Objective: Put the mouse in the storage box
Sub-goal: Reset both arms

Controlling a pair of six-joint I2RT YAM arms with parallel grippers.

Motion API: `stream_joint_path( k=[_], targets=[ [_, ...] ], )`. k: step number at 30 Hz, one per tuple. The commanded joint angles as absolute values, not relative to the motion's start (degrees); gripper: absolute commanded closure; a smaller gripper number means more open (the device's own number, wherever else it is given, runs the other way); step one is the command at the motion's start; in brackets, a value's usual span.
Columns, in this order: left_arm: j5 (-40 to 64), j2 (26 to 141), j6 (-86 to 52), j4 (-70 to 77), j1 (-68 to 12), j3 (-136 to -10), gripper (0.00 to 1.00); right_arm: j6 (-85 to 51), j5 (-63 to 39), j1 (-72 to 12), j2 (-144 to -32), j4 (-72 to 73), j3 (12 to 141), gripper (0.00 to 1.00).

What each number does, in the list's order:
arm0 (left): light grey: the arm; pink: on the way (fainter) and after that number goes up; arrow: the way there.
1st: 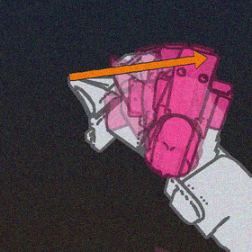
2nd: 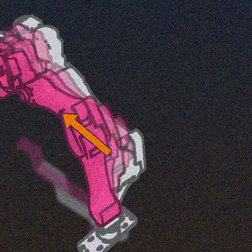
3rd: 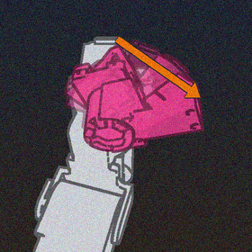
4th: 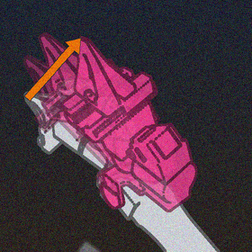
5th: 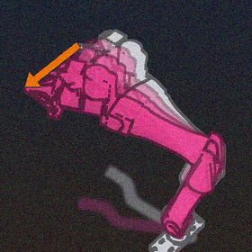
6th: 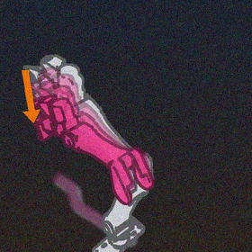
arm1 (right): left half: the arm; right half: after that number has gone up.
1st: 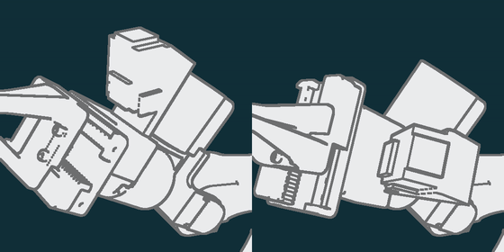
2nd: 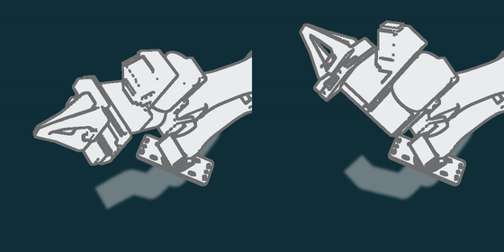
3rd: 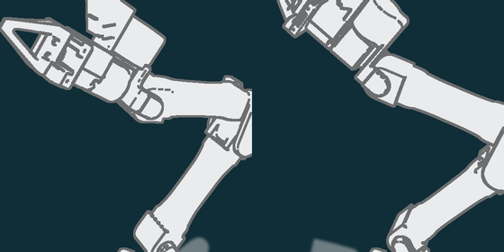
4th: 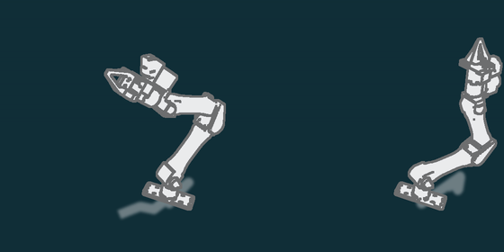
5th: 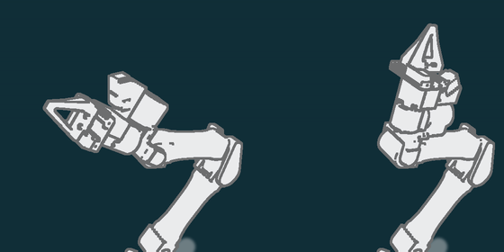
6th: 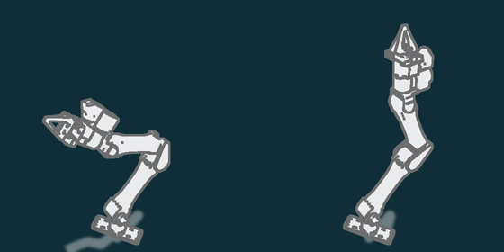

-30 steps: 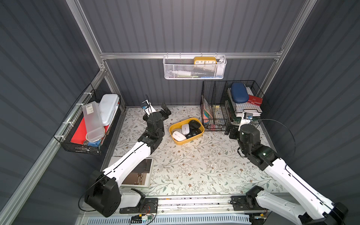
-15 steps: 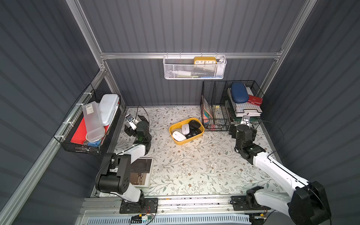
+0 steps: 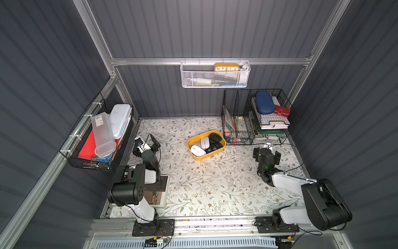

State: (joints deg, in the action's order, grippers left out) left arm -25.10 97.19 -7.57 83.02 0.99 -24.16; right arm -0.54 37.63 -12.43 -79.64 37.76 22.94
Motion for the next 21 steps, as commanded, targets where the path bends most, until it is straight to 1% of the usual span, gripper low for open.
stream_joint_path(
  k=[1, 3, 4, 6, 8, 9, 14, 21],
  targets=[
    [-15.94, 96.83, -5.53, 88.74, 1.66, -24.18, 0.01, 1.66, 31.71, -10.61, -82.03, 52.66, 19.43, 0.01],
    [-14.22, 98.15, -4.78, 88.11, 2.15, -25.86, 0.01, 0.88, 25.59, -8.54, -83.42, 54.96, 18.26, 0.01],
    [-14.31, 97.39, -6.06, 84.5, 2.75, -26.68, 0.01, 0.74, 22.15, -7.09, -84.46, 56.3, 18.09, 0.01],
    [-14.19, 97.86, -6.46, 86.1, 3.44, -26.52, 0.01, -1.36, 15.83, -4.07, -86.4, 54.75, 18.7, 0.01],
    [-14.78, 97.48, -6.79, 85.31, 3.43, -26.52, 0.01, -0.88, 12.41, -2.58, -90.13, 58.45, 20.04, 0.01],
    [-14.77, 97.73, -6.66, 85.83, 3.43, -26.46, 0.01, -0.7, 11.54, -2.26, -90.73, 59.63, 20.06, 0.01],
    [-14.85, 97.52, -6.76, 84.95, 3.43, -26.59, 0.01, -2.09, 11.51, -2.11, -86.93, 48.5, 22.37, 0.01],
    [-15.19, 97.51, -6.77, 84.97, 3.43, -26.54, 0.01, -1.92, 12.58, -2.11, -88.94, 53.96, 21.45, 0.01]
  ],
)
